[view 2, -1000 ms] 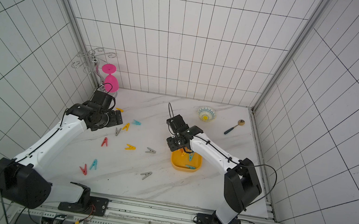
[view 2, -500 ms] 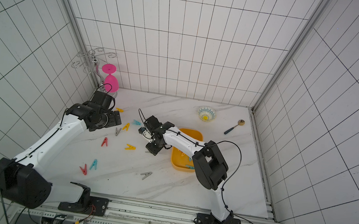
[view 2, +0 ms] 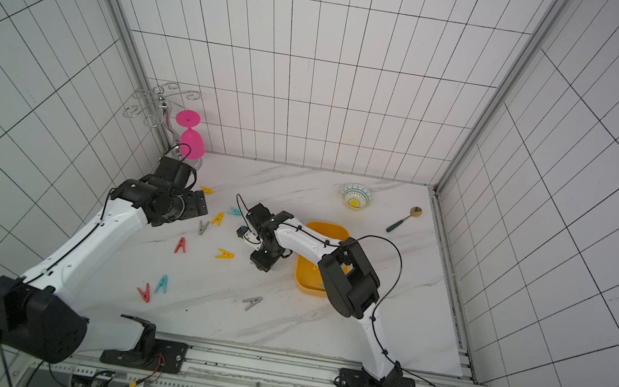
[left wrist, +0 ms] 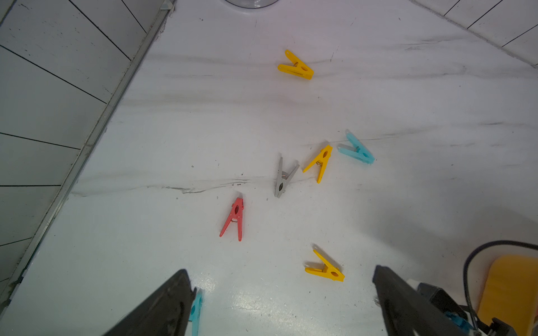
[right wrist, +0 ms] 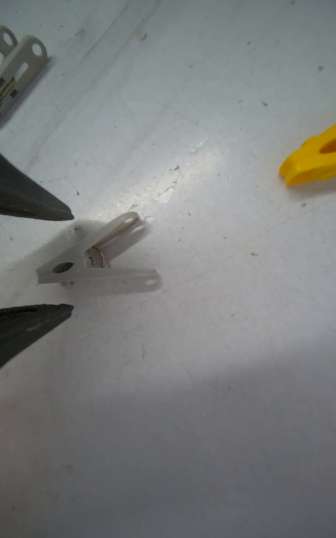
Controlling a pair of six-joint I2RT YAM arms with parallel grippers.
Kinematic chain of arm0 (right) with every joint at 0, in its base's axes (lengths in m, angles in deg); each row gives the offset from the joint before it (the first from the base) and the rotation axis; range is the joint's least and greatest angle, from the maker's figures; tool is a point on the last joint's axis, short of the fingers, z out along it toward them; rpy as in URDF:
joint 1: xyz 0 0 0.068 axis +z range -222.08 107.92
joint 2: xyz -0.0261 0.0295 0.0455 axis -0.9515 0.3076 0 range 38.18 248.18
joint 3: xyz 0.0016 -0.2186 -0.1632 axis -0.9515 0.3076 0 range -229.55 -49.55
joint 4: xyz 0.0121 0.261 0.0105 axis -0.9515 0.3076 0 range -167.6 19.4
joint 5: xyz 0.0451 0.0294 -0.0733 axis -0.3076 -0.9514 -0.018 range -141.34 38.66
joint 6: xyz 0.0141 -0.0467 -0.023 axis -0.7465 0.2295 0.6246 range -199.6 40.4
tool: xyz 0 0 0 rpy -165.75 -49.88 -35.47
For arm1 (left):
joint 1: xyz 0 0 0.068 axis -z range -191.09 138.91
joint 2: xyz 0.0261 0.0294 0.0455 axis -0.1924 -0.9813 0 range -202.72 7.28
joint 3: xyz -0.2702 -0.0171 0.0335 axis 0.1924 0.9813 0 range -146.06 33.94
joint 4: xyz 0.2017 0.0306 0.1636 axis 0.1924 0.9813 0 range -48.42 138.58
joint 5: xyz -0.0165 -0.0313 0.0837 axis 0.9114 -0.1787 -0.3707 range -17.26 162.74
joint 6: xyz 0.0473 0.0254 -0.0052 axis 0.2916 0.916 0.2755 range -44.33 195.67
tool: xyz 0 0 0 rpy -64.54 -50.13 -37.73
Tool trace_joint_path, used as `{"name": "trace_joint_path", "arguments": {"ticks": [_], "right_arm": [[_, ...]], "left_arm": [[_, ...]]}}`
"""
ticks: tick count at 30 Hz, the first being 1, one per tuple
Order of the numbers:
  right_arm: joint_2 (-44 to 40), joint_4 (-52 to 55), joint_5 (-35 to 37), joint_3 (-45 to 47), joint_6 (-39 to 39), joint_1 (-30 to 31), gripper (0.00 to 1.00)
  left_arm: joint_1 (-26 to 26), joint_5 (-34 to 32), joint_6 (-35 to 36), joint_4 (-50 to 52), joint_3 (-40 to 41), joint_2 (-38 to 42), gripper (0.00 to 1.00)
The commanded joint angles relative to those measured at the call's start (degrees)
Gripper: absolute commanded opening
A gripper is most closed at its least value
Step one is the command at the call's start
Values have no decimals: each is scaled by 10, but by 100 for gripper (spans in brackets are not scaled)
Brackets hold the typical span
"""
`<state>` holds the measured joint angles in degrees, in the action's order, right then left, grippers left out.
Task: Put the clothespins into the storage box
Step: Pick up the clothespin from the center of the board.
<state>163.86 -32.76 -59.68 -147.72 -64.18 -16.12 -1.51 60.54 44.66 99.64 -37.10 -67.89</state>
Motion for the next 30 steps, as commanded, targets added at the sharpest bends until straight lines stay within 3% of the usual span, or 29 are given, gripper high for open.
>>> {"name": "trace_joint_path", "arguments": {"ticks": [1,8,18,30], "right_arm": [[21,12,-15,-29,12,2,48],[32,11,-26,-38,14,2,43],[10,1,-13,-28,0,1,23],[-198,-104,72,76,-182,-68,19]], "left_arm": [[-4,-8,7,-6,-5,11,98],[-5,-8,8,-5,-5,12,98],[-10,-6,9,-5,-4,18,98],[-20,1,8,-9,-1,24,98]]}}
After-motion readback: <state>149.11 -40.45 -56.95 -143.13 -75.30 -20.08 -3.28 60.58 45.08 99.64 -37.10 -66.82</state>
